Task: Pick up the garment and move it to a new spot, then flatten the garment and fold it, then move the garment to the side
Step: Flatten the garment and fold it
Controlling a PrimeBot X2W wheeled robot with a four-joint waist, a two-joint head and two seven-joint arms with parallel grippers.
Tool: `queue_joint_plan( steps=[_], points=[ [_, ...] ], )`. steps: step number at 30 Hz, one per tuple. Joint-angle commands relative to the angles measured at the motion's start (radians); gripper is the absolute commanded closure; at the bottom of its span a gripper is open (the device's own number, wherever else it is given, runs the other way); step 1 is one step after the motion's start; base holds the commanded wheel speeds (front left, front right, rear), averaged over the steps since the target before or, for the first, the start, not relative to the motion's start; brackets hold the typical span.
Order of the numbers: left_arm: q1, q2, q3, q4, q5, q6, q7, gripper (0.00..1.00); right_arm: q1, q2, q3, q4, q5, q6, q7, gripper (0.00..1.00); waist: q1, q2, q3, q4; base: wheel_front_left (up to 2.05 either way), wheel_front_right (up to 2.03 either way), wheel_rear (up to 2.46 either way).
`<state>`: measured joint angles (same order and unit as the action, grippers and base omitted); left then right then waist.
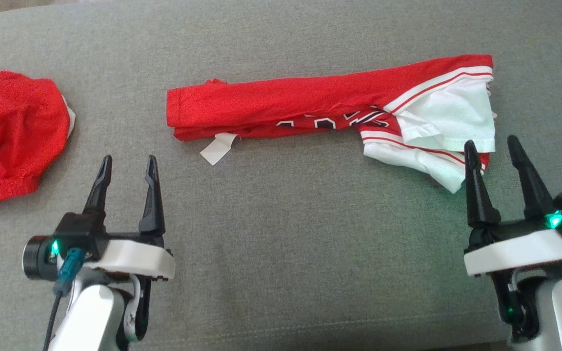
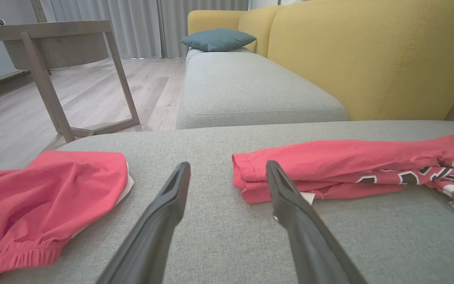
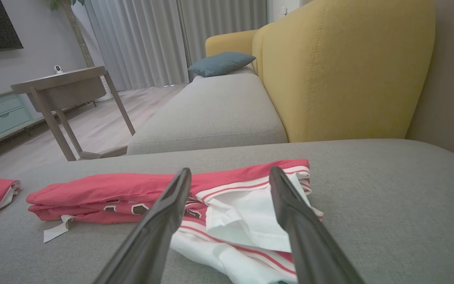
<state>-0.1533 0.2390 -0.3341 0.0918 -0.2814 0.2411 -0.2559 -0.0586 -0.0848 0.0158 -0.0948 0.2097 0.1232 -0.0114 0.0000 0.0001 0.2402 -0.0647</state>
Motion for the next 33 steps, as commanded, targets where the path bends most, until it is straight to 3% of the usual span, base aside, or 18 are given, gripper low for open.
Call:
queue_joint_plan(
  steps=[1,17,25,33],
  points=[
    [-0.015,0.023,0.035,-0.046,0.008,0.011,-0.001,0.00,0.005,-0.012,0.014,-0.037,-0.004,0.008,0.005,0.00,0.0000,-0.0001,-0.005,0.001,0.00,0.00,0.00],
    [-0.025,0.027,0.020,-0.058,-0.004,0.009,0.018,0.00,0.007,-0.005,0.006,-0.055,-0.006,0.008,0.019,0.00,0.0000,-0.0001,0.003,0.005,0.00,0.00,0.00],
    [-0.199,0.026,-0.028,0.023,-0.062,-0.099,0.185,0.00,-0.014,-0.006,0.012,-0.065,-0.006,0.008,0.021,0.00,0.0000,-0.0001,0.048,0.002,0.00,0.00,0.00],
    [-0.392,0.003,-0.001,0.253,-0.183,-0.173,0.353,0.00,-0.037,-0.004,0.017,-0.054,0.001,0.008,0.009,0.00,0.0000,-0.0001,0.099,-0.025,0.00,0.00,0.00]
  ],
)
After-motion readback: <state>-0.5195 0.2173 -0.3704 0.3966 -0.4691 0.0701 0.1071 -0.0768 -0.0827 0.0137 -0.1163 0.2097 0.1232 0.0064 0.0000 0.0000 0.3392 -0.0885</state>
